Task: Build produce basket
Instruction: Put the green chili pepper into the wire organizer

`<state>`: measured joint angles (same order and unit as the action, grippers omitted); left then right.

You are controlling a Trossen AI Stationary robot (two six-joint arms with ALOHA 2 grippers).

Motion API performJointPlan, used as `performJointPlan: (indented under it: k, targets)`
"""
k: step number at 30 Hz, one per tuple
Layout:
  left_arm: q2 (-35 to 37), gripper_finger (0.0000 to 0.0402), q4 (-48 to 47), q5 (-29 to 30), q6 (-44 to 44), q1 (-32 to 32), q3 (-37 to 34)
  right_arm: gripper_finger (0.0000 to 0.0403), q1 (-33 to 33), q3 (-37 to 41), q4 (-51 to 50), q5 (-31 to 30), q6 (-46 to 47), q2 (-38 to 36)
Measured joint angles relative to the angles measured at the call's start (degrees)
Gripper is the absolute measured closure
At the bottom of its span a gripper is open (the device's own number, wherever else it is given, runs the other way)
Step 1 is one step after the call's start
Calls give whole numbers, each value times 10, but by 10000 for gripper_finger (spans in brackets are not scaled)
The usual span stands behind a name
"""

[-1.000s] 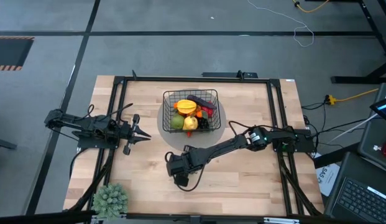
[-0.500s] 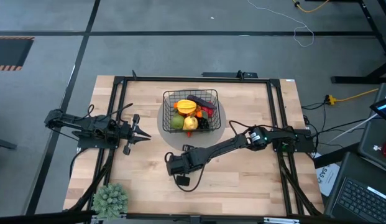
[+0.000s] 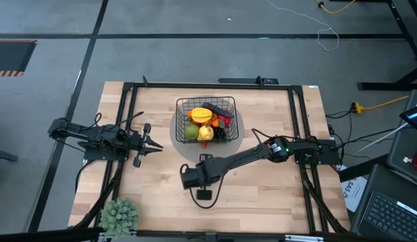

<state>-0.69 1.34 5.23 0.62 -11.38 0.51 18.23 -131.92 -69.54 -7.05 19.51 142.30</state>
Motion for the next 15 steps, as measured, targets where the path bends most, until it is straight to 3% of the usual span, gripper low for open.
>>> performJointPlan:
  k: [2, 15]
  targets:
    - [0, 360, 0, 0, 0, 0, 0, 360, 0, -29, -51, -3, -10, -1]
    - [-1, 360, 0, 0, 0, 0, 0, 358, -6, -28, -178, -38, -16, -95]
